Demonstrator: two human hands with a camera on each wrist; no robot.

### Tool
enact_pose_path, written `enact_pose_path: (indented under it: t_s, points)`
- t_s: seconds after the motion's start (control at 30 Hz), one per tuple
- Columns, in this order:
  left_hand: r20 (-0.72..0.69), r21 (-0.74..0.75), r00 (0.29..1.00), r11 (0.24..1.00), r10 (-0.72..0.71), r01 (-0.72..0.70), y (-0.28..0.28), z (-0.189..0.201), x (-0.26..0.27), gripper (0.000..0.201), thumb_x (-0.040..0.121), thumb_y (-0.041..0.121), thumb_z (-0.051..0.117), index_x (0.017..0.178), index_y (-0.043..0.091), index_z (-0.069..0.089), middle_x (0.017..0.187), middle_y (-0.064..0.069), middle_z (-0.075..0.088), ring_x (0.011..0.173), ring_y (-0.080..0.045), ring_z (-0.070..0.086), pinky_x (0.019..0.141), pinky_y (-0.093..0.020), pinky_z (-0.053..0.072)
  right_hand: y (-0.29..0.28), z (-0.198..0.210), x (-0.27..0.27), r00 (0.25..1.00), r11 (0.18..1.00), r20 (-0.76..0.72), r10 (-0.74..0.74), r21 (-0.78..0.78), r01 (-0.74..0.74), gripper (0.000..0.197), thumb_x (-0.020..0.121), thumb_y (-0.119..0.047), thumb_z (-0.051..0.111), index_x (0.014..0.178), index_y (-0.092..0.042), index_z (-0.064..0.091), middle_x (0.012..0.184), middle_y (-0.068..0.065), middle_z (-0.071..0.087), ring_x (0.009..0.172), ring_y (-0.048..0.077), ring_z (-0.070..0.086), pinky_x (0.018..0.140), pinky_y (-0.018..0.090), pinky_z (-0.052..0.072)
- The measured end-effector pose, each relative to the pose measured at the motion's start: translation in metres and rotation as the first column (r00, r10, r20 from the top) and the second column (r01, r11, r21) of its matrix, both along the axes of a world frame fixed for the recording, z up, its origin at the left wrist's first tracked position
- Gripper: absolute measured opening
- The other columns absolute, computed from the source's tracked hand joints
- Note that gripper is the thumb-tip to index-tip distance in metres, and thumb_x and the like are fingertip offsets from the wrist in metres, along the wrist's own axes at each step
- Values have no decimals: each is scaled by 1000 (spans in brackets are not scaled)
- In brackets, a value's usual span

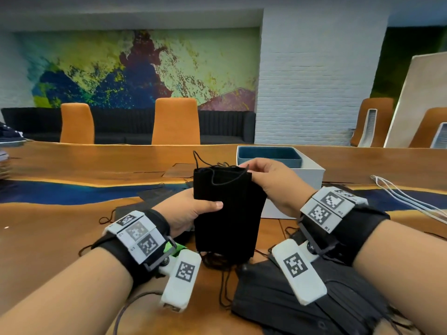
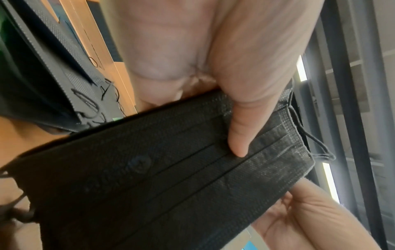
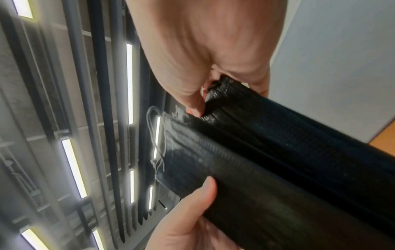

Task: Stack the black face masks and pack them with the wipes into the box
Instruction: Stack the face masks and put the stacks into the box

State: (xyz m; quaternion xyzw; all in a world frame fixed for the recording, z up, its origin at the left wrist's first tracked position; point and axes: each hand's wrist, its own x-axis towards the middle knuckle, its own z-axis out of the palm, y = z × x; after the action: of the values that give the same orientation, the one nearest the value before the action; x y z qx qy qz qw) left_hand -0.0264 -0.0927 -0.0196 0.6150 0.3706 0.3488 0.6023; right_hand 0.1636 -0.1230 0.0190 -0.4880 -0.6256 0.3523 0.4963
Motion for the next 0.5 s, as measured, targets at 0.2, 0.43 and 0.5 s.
enact_pose_path:
  t_s: [0.2,0.43,0.5]
  points:
    - [-23,-9,999,999,37,-37,2,-3,1,28,89,2,57,115,13,58,103,-9,69,90,-20,68,71,-32,56,0,-17,1,962,985,-265,-61,-174,15,32,99,-43,37,124,-27,47,124,6,54,116,20,53,99,51,45]
    - [92,4,991,995,100,-101,2,-4,3,56,84,-4,62,128,22,40,117,-8,59,105,-25,60,76,-38,53,-9,-40,-3,974,954,-224,39,-280,-103,51,91,-66,13,105,-39,54,132,-5,51,127,15,42,113,41,29]
    - [162,8,974,987,157,-161,3,-7,6,72,80,-6,65,135,24,29,122,-8,54,111,-27,57,86,-42,51,-11,-42,-7,986,953,-163,26,-293,-73,50,93,-62,13,109,-35,51,119,-10,52,115,10,45,104,34,32]
